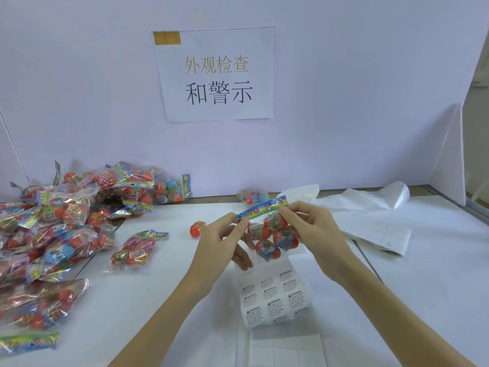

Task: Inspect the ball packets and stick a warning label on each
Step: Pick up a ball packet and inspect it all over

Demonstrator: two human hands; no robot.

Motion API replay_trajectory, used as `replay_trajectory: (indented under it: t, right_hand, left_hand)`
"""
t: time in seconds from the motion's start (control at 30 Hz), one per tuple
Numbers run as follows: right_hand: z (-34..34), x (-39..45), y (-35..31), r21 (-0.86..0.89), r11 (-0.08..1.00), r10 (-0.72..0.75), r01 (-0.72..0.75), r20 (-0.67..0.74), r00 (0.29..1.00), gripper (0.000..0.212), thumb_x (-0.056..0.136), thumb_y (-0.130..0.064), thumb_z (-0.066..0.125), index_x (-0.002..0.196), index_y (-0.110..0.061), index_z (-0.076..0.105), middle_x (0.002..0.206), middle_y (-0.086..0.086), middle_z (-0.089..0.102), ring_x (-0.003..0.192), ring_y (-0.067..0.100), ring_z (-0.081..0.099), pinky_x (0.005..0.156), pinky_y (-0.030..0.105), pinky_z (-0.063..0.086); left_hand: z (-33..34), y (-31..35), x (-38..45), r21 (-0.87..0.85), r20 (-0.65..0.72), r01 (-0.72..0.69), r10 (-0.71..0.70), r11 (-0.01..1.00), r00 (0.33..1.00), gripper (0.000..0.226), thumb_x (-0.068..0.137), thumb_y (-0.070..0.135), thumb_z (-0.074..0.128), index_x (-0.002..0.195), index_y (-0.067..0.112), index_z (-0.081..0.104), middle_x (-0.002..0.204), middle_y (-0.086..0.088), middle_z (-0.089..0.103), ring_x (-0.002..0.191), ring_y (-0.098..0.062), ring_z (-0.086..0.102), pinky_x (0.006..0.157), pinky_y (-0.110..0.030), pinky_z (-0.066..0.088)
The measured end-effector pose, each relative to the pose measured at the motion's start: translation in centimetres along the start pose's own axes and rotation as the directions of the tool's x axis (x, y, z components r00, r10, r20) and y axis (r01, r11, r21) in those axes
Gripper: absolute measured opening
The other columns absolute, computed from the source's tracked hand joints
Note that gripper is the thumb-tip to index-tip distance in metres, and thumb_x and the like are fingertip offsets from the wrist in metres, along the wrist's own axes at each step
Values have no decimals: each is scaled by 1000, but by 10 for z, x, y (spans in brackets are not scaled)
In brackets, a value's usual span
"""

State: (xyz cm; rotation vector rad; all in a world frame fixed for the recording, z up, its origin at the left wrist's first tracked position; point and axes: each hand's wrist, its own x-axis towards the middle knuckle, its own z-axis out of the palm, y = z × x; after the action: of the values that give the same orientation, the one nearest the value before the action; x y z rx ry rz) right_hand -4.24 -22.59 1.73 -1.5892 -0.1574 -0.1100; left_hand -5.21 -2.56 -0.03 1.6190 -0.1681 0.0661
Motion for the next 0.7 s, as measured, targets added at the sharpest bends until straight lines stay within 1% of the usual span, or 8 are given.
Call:
replay_trajectory:
  t: [0.13, 0.23, 0.27, 0.37, 0.47, 0.57, 0.63, 0.7]
  right_hand:
    - [-4, 1, -2, 45, 999, 0, 0, 8, 1000, 27, 109, -16, 53, 99, -20, 77, 96, 3, 80, 80, 14, 72, 70, 26, 53]
    - [-3, 0, -2, 145, 989, 15, -34, 131, 991, 25, 106, -35, 57, 127, -26, 66, 104, 12, 79, 94, 29, 78, 78, 38, 64]
    - [-3, 0, -2, 162, 984, 46, -72, 157, 987, 39, 99, -45, 63, 133, -24, 61, 104, 15, 79, 96, 33, 77, 79, 40, 64]
    - [-4, 1, -5, 191, 975, 79, -114, 182, 980, 66, 87, -62, 70, 130, -13, 60, 103, 19, 78, 96, 37, 77, 80, 38, 64]
    - [-5, -1, -7, 243, 966, 28, -86, 230, 973, 64, 88, -57, 71, 125, -5, 64, 109, 22, 77, 101, 41, 75, 83, 38, 63]
    - [-7, 0, -6, 181, 983, -22, -4, 139, 990, 45, 85, -40, 77, 112, -5, 71, 100, 18, 79, 90, 37, 76, 82, 37, 63]
    - [-8, 0, -7, 129, 992, -4, -14, 139, 990, 39, 87, -42, 75, 108, -9, 74, 99, 14, 80, 87, 30, 75, 87, 41, 62]
    - [-9, -1, -6, 53, 998, 12, -22, 186, 983, 35, 94, -42, 70, 106, -9, 73, 98, 9, 80, 83, 22, 73, 84, 39, 58]
  left_hand:
    - [-1, 4, 1, -109, -67, 14, -22, 994, 998, 23, 102, 23, 64, 97, 9, 82, 102, -12, 78, 73, -30, 75, 63, -30, 60]
    - [-5, 5, 2, -306, -81, 38, -66, 951, 994, 23, 103, 15, 62, 101, 6, 82, 107, -14, 79, 90, -28, 79, 82, -25, 61]
    - [-7, 4, 2, -341, -77, 48, -79, 939, 994, 23, 103, 13, 61, 100, 7, 83, 108, -14, 79, 93, -27, 79, 84, -24, 61]
    - [-8, 7, 1, -367, -50, 81, -106, 927, 993, 26, 103, 12, 61, 92, 10, 85, 108, -13, 79, 94, -28, 79, 81, -22, 61]
    - [-7, 5, 0, -339, -2, 94, -100, 936, 995, 23, 104, 15, 61, 102, 4, 81, 114, -14, 78, 101, -31, 78, 87, -23, 60]
    - [-8, 8, 0, -332, 80, 162, -144, 929, 986, 33, 102, 26, 63, 116, -2, 73, 115, -16, 77, 96, -36, 77, 68, -28, 63]
    - [-8, 10, 0, -261, 74, 154, -139, 953, 987, 49, 96, 45, 66, 116, 1, 73, 108, -13, 76, 80, -29, 71, 50, -30, 52]
    - [-7, 8, -1, -200, 27, 129, -127, 971, 992, 51, 91, 55, 66, 106, 7, 75, 96, -8, 74, 70, -19, 59, 44, -26, 39]
